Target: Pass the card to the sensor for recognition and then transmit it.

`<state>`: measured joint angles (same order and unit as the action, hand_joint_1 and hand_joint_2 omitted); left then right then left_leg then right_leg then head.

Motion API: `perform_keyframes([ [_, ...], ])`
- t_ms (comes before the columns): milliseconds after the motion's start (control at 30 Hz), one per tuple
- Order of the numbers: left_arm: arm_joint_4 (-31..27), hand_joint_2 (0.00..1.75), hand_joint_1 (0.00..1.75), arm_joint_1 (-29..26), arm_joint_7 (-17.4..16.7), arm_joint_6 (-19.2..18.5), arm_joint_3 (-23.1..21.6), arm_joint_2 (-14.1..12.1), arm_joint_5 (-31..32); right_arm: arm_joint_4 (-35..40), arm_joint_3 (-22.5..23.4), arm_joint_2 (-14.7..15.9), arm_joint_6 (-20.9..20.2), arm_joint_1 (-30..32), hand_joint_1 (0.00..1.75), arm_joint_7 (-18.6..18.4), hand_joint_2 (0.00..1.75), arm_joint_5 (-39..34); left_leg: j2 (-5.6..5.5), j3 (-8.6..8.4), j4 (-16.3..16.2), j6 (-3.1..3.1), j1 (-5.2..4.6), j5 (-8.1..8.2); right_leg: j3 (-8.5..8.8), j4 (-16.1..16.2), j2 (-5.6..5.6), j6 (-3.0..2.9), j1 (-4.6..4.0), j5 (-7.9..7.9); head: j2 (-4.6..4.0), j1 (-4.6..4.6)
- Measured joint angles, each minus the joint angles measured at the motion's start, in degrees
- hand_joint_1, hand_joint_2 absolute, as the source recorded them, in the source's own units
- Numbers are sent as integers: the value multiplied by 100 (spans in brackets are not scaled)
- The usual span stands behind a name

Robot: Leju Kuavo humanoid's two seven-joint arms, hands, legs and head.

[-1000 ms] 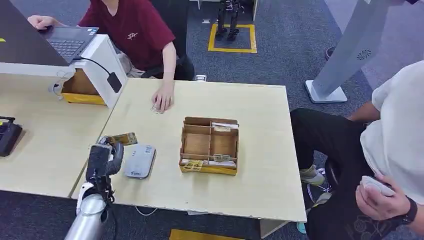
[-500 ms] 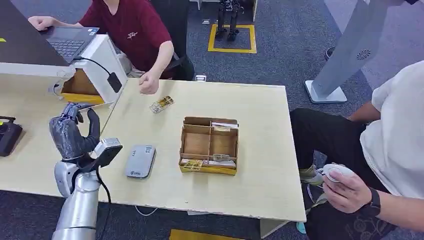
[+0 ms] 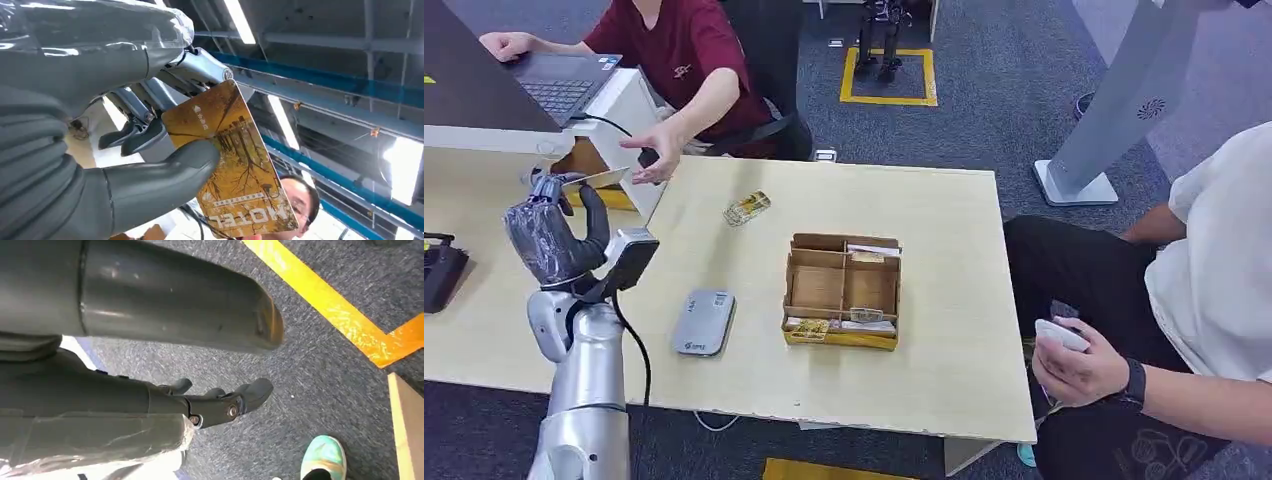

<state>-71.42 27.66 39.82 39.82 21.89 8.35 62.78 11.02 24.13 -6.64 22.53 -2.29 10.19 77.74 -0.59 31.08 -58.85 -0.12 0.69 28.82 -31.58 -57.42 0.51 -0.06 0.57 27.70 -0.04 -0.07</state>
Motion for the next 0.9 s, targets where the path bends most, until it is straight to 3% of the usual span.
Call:
perform_keyframes([
  [200, 1021, 175, 175, 438, 0, 2, 23, -15, -1471, 0, 0, -9, 26, -3, 0, -4, 0, 44, 1, 2, 0, -1, 1, -3, -3, 0, 2, 0, 0, -4, 0, 0],
  [400, 1683, 175, 175, 657, 0, 13, -43, -122, -2032, 0, 0, -11, 33, -1, 0, 13, 0, 27, 1, 3, 0, -1, 1, -3, -3, 0, 2, 0, -1, -3, 0, 0],
  [433, 1741, 175, 0, 672, 2, 15, -67, -135, -2038, 0, 0, -11, 28, -2, 0, 13, 0, 27, 0, 3, 0, -1, 0, -3, -3, 0, 2, 0, 0, -3, 0, 0],
  [633, 2023, 175, 0, 715, 4, 15, -283, -249, -2378, 0, 0, -11, 22, 1, 0, 44, 0, -30, 5, 3, 0, -1, 0, -4, -5, 0, 4, -4, 0, -7, 0, 0],
  [900, 2170, 175, 0, 775, -306, -195, -736, -395, -3212, 0, 2, -11, 57, 12, 0, 44, 0, -54, 5, 4, 0, -1, 0, -4, -6, 0, 4, -4, 0, -7, 0, 0],
])
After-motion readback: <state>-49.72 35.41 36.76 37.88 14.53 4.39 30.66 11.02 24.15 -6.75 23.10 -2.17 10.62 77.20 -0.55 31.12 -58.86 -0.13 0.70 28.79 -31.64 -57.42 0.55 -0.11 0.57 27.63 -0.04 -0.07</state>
